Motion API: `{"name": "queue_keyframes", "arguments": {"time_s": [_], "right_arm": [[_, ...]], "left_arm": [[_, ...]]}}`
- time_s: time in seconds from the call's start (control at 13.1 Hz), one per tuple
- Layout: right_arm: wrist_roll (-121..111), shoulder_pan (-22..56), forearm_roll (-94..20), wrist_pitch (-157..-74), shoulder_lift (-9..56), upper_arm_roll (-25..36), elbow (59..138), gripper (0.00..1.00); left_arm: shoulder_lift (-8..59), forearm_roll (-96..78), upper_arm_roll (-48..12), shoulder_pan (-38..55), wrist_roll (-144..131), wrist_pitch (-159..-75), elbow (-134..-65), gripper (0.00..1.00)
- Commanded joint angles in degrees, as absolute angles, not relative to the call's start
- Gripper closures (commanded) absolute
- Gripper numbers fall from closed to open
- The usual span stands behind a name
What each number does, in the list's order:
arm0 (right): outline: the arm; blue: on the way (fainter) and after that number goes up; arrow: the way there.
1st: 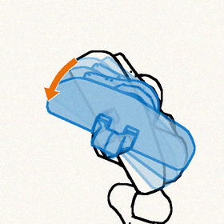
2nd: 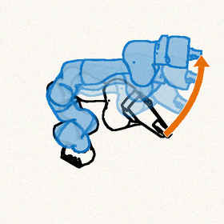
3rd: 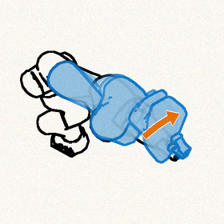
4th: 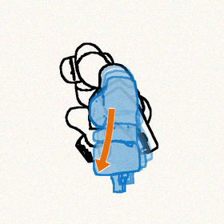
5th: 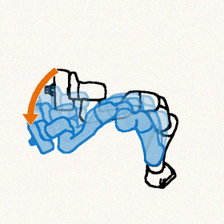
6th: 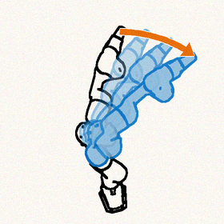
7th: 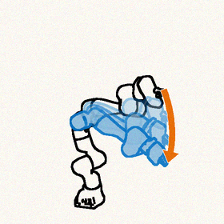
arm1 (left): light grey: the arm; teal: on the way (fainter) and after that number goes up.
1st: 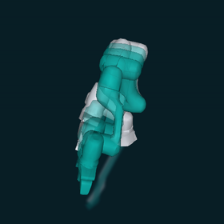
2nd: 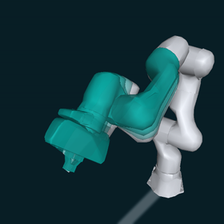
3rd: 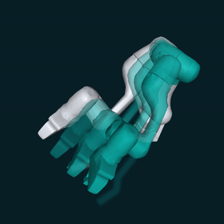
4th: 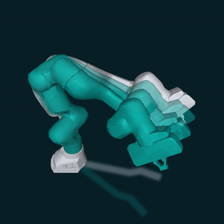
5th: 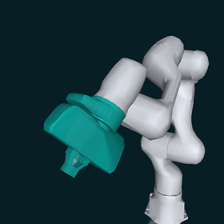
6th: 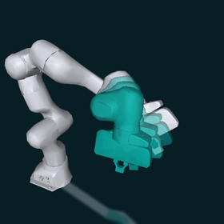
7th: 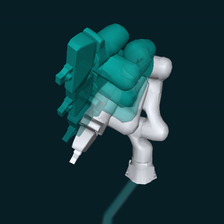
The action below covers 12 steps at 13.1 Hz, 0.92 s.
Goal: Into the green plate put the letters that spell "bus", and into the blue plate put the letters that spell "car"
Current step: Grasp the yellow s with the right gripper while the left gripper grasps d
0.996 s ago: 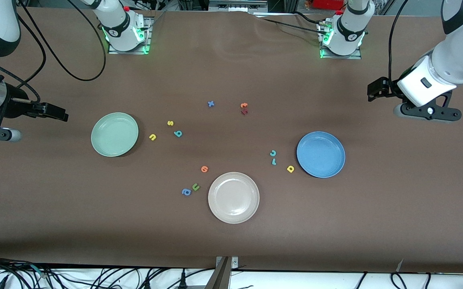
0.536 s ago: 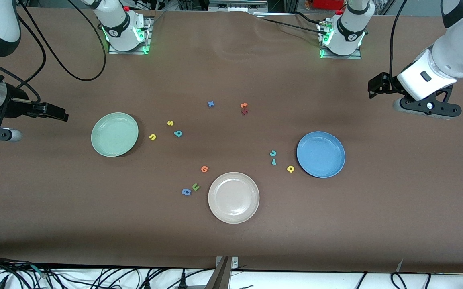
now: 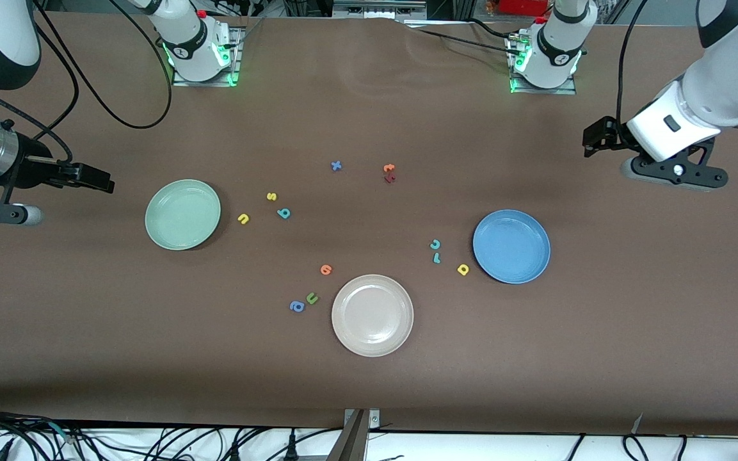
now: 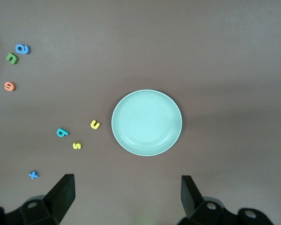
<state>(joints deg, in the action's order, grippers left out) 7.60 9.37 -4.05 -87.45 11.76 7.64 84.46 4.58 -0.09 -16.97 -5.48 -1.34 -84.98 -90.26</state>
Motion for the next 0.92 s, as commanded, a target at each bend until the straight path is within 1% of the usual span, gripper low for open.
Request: {"name": "queue_keyframes", "arguments": {"time_s": [0.0,0.15,0.38,0.54,0.69,0.84], "right_arm": [[9.4,10.9,-3.5,-88.9,11.2,7.6,86.5,0.0],[14.7,13.7,-3.4,-91.0,11.2,7.5,88.1,0.0],[26.5,19.1,-3.5,-95.4,11.3,7.3,92.3,0.01],[31.4,22.7,-3.6,-100.5,11.3,7.3,96.1,0.01],[32.4,24.7,-4.0,-107.0,11.8,6.8,101.9,0.01],[32.5,24.9,-4.2,-113.3,13.1,4.0,107.9,0.01]], "left_arm": [[7.0,0.6,-18.2,-4.3,-0.7,-88.4,-90.9,0.0],[10.9,1.1,-19.8,-2.9,-0.8,-93.0,-90.9,0.0],[18.2,1.4,-20.0,1.6,-0.3,-100.0,-90.8,0.0],[23.1,3.9,-19.9,5.3,-0.4,-106.7,-91.0,0.0],[27.3,8.8,-20.1,7.5,-0.3,-112.1,-90.8,0.0],[32.0,9.1,-20.0,10.1,-0.3,-116.9,-90.9,0.01]]}}
